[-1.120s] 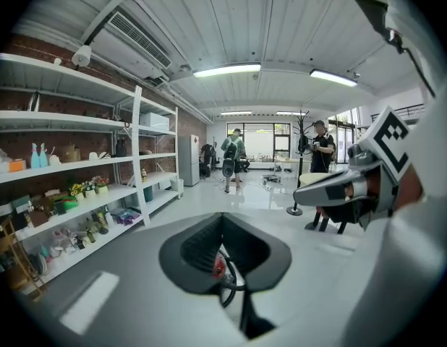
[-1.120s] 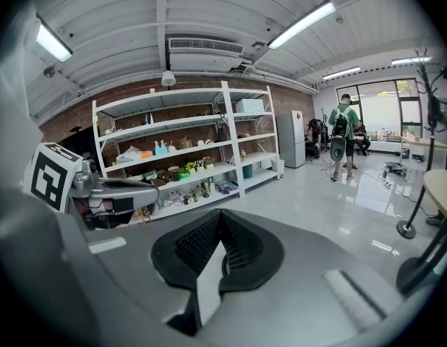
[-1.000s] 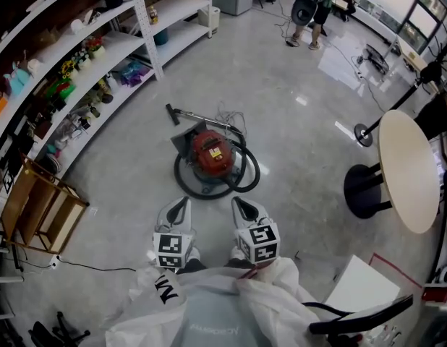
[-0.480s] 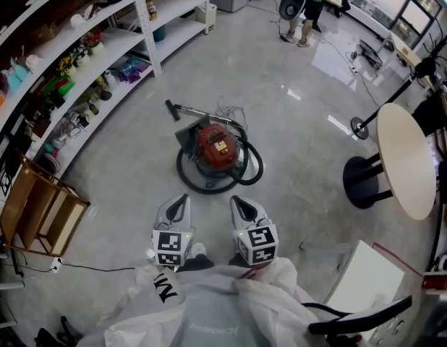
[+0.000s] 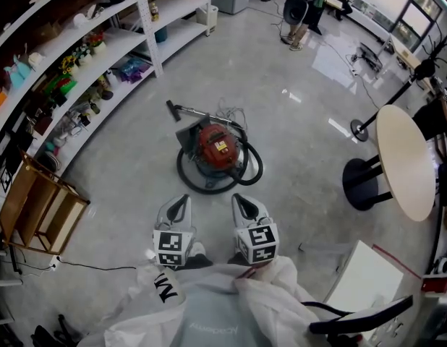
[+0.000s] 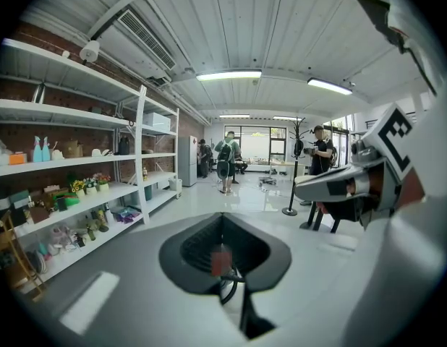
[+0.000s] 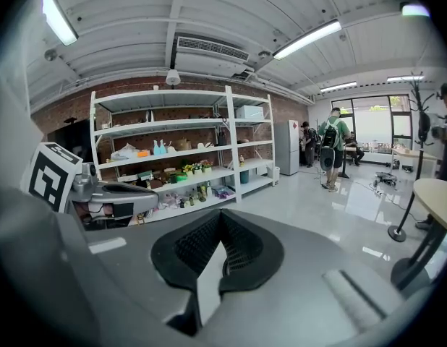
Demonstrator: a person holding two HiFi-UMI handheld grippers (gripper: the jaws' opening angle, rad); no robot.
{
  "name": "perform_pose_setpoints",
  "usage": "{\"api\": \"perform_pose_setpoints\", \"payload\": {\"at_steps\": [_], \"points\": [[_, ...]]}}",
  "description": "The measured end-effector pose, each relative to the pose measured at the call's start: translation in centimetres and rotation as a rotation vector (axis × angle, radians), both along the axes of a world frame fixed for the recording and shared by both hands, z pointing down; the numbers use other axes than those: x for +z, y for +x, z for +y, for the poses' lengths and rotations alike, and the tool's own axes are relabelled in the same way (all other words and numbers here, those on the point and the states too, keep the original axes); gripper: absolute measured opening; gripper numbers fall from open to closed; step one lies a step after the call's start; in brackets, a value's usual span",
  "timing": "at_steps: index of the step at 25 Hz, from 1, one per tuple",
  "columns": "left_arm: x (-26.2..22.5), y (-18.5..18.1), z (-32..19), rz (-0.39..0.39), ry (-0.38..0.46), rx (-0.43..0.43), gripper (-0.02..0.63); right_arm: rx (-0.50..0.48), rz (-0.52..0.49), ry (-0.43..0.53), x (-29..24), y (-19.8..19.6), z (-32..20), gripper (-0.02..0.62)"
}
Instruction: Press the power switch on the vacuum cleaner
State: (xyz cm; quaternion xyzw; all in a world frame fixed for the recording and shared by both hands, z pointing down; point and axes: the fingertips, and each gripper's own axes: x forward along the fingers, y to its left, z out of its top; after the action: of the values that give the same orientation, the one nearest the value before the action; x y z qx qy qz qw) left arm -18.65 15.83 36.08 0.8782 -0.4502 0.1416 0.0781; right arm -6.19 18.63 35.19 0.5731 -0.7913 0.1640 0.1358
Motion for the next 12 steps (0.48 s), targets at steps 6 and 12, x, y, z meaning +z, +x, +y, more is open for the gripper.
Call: {"api": "perform_pose_setpoints", "payload": {"at_steps": [6,12], "points": [[-0.17,-0.19,-0.12,-0.004,0.005,-0.023,0.0,-0.021,-0.002,0.002,0.03,0.04,-0.37,-0.002],[-0.25,-0.07,-0.29,-0.004,0.009,-0.034,0.0,-0.033,-0.007,0.007,-0.11,0.15,-0.74,-0.002]]}}
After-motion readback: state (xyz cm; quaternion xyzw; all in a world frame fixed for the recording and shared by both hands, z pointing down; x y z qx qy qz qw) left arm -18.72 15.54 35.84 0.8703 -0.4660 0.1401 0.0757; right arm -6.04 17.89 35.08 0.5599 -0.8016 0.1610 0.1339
